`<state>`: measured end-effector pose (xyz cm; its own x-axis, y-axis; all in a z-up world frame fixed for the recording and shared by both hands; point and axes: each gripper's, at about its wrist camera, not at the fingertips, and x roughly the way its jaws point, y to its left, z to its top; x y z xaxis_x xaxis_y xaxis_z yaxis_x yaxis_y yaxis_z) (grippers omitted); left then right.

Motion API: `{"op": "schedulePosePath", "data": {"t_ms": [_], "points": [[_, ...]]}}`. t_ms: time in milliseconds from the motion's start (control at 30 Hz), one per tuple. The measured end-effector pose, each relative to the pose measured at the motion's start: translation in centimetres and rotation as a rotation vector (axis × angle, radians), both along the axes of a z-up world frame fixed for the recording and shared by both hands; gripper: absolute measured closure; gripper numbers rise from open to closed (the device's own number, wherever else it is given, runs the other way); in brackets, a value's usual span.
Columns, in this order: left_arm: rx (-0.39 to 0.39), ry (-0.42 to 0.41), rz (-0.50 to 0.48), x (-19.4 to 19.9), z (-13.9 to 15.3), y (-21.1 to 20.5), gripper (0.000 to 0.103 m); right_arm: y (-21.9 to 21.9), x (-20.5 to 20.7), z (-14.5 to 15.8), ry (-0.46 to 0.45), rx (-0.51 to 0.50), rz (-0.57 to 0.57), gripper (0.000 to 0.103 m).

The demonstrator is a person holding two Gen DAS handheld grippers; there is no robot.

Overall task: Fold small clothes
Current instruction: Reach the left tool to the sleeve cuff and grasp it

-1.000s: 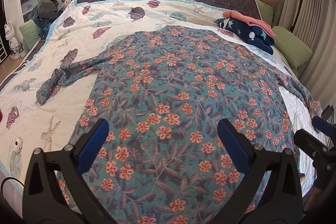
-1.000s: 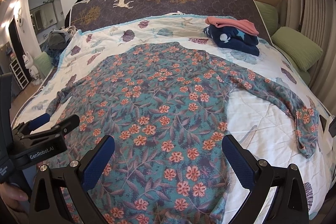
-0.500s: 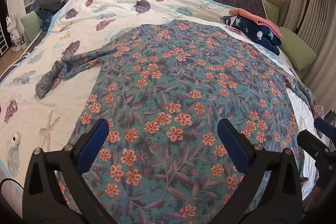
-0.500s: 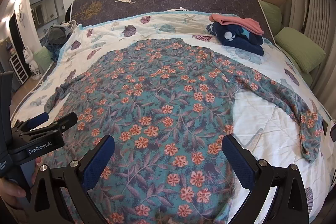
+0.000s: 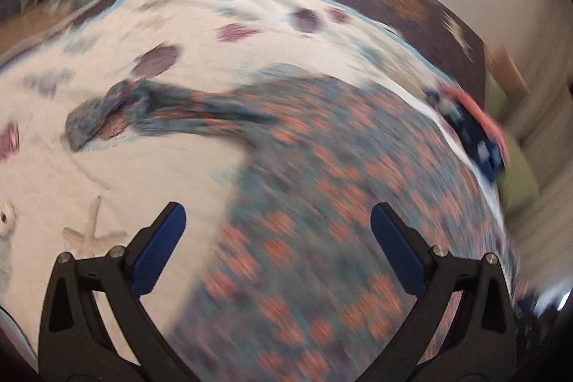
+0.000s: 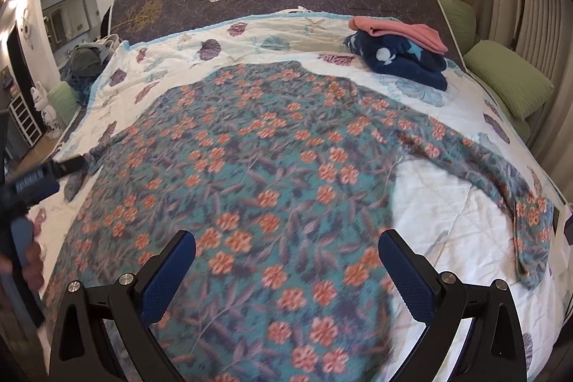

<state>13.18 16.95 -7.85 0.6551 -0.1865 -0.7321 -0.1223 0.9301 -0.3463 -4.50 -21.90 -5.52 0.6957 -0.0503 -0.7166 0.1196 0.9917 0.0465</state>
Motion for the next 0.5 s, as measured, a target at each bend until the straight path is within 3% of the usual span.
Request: {"op": "schedulePosePath", "data": {"t_ms": [100,300,333,500], "points": [[-0.123,0.096,0.097,4.2,-2.6,4.4,0.003,-0.7,1.3,0.5,-0.016,-0.001,0.001,0.000],[-0.433,0.267,0.296,9.6,-8.9,11.1,0.024,-1.2,4.5,0.8,-0.009,0.039,0.037,0.000],[-0.460,0.276,0.345,10.1,-9.8,12.3,0.026,-1.1,5.2,0.8,-0.004,0.048,0.050,0.000],[-0.438,0.278,0.497,11.1,-11.5,15.2,0.026,-0.2,7.1,0.1,0.006,0.015,0.090,0.000]]}}
